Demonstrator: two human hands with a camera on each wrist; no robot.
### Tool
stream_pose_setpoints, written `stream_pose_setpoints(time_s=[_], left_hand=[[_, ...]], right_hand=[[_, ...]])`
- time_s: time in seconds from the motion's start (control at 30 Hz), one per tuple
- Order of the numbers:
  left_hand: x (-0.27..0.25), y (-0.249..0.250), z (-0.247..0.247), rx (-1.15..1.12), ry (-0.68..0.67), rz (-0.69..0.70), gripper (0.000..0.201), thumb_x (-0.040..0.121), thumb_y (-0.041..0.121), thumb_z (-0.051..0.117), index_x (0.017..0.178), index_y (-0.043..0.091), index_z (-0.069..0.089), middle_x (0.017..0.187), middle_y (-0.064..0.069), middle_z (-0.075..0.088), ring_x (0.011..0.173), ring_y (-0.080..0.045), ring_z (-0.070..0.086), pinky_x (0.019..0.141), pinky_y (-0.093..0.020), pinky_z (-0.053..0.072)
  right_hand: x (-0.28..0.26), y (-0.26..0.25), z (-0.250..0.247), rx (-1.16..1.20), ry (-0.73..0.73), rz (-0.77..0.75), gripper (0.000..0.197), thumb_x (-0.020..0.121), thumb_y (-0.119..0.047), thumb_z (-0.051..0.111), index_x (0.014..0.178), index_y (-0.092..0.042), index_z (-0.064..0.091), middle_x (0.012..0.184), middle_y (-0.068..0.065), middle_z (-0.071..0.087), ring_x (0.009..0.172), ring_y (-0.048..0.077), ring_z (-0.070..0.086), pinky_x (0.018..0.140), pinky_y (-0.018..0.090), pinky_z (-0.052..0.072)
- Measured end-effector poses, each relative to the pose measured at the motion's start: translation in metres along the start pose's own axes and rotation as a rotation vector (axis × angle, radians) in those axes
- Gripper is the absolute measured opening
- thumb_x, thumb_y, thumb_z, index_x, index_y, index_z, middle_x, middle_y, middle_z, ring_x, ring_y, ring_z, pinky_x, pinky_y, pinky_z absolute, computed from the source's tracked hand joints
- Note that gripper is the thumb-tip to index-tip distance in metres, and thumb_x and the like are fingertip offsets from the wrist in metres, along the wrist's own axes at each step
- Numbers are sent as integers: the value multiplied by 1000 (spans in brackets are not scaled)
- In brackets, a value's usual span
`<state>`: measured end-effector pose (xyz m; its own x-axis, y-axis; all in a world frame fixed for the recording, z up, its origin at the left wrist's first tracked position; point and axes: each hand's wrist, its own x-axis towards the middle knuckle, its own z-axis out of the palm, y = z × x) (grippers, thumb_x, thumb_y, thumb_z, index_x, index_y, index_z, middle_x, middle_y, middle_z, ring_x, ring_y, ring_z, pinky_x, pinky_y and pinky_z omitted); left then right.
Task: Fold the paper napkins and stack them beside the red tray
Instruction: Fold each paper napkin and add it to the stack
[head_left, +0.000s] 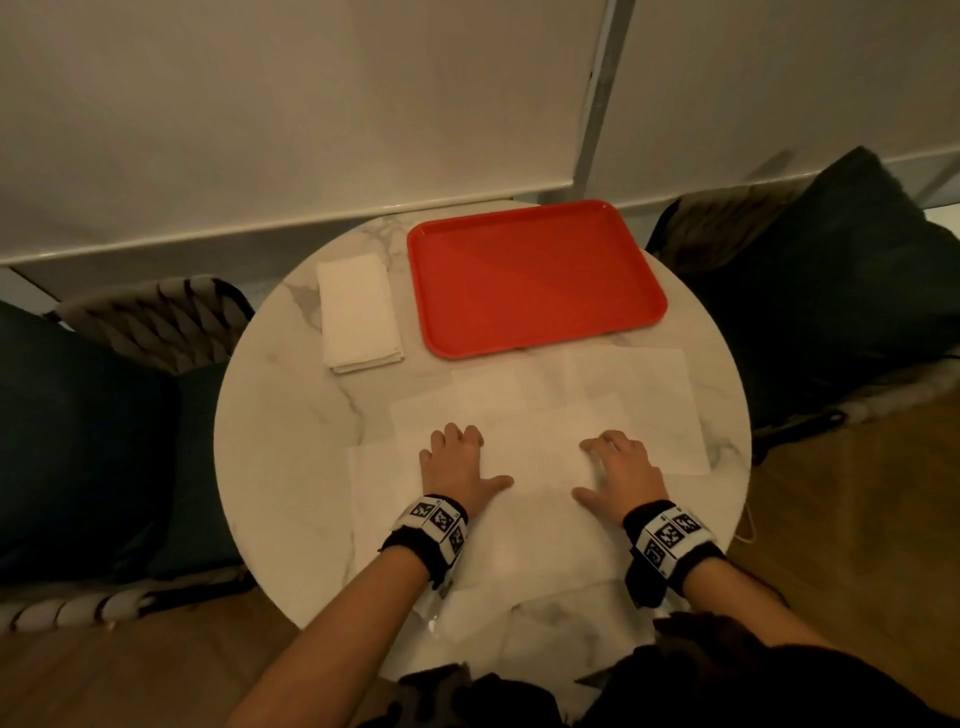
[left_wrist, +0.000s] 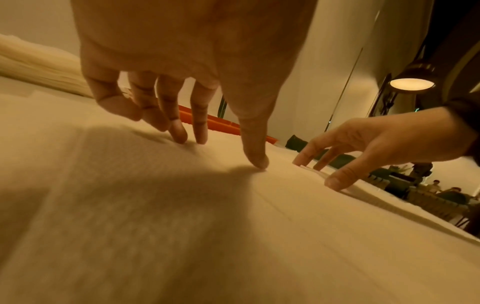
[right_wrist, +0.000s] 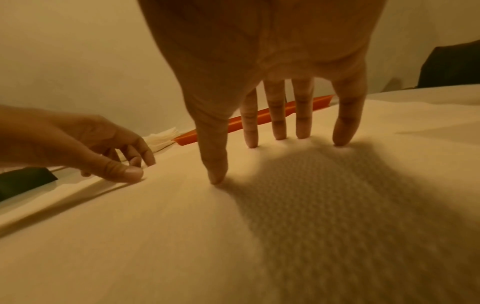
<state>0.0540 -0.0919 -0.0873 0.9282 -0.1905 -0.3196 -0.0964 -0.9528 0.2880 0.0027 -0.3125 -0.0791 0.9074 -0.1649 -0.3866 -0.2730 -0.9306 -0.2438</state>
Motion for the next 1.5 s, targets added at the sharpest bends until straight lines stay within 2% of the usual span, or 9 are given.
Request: stream_pose_setpoints(time_s=[0.27,0.53,0.73,0.83,0.93,1.03,1.23,1.37,1.5], left_hand=[[1,9,5,-9,8,-42,89,61,64,76,128,19,38,126,-2,39,116,-25,38,92,-39,42],[5,17,6,10,-25,-78,73,64,56,79,116,13,51,121,-5,41,114,-26,39,92,-38,42],[-10,30,9,-355,-51,66,31,73,12,75,66,20,46,69,5,52,70,-19,51,62,-28,42],[-27,35,-1,-477,-26,195,18,79,15,71,78,20,54,74,5,57,67,-11,50,62,-22,40],[-41,34,-20,-694,37,227,23,84,20,71,107,19,66,100,9,68,89,-6,64,77,-20,52],[-50,31,-40,-920,130,183,20,85,16,72,104,13,70,102,3,73,92,-12,69,80,-25,56],[-41,22,-79,-1147,328,-46,13,85,23,72,78,12,72,77,-2,74,68,-14,70,59,-29,54],[-34,12,-93,-1189,451,-157,49,75,48,71,75,-1,67,79,-25,69,70,-34,68,63,-54,58],[-48,27,-110,-1330,451,-102,21,95,24,60,80,10,66,63,5,68,61,-13,67,49,-30,56]], right_hand=[[0,5,1,-4,9,-21,65,76,-48,67,134,-32,43,142,-5,34,128,20,34,93,42,43],[4,7,-6,-3,12,-61,67,70,-53,70,130,-32,48,130,-7,44,118,18,43,90,37,48],[3,9,-11,-15,4,-100,63,73,-50,69,130,-32,48,128,-6,46,114,18,47,89,33,47],[1,19,-13,84,-21,-144,64,76,-39,70,134,-31,44,136,-1,43,119,21,48,97,35,45],[-3,30,-21,403,118,-115,89,67,-30,83,140,-30,33,137,4,38,120,23,46,101,38,42],[-1,32,-36,638,102,-53,100,61,-25,89,142,-24,32,132,1,38,119,19,43,101,34,40],[10,-3,-73,1071,-92,-100,20,78,-18,77,95,-11,68,102,9,72,87,19,69,63,16,52],[17,-39,-94,1118,53,-196,25,80,-17,75,103,-9,69,103,7,72,92,22,68,74,23,54],[-3,-77,-109,918,287,-445,16,76,-20,77,81,-23,62,90,-9,63,84,6,57,74,17,41]])
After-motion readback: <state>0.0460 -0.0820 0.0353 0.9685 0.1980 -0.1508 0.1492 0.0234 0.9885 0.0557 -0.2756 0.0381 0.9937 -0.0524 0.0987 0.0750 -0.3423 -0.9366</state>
